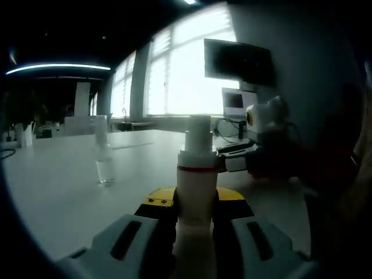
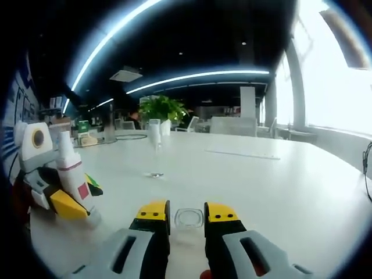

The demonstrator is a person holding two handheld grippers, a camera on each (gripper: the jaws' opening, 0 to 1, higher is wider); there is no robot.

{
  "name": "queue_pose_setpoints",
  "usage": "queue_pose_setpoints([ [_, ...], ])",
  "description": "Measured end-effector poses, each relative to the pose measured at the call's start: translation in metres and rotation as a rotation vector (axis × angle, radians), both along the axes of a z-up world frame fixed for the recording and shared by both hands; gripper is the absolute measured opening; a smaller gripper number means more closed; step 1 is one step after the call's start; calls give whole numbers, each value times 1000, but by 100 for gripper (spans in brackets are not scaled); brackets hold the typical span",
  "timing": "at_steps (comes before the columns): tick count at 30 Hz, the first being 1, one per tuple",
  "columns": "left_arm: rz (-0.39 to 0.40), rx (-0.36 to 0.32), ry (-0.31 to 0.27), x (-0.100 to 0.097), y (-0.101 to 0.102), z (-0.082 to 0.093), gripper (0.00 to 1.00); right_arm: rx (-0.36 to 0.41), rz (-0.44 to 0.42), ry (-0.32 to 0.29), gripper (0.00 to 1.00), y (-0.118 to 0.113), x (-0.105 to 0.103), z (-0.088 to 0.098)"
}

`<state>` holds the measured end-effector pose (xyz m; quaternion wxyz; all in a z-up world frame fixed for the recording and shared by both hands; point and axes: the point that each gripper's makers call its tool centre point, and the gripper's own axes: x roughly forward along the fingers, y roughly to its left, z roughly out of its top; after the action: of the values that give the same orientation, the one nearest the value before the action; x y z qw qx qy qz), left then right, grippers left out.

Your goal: Clamp pump bottle remove cover press pump head put on cover

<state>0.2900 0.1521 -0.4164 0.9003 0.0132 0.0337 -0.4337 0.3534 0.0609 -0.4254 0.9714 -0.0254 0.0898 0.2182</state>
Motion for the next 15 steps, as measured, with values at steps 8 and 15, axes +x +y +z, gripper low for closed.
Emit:
queue_pose_setpoints([
  [8,0,0,1,2,1,-1,14,3,5,-23,18,3,-4,10],
  [15,0,0,0,3,3,-1,14,4,22,-46,15,8,-10,18],
])
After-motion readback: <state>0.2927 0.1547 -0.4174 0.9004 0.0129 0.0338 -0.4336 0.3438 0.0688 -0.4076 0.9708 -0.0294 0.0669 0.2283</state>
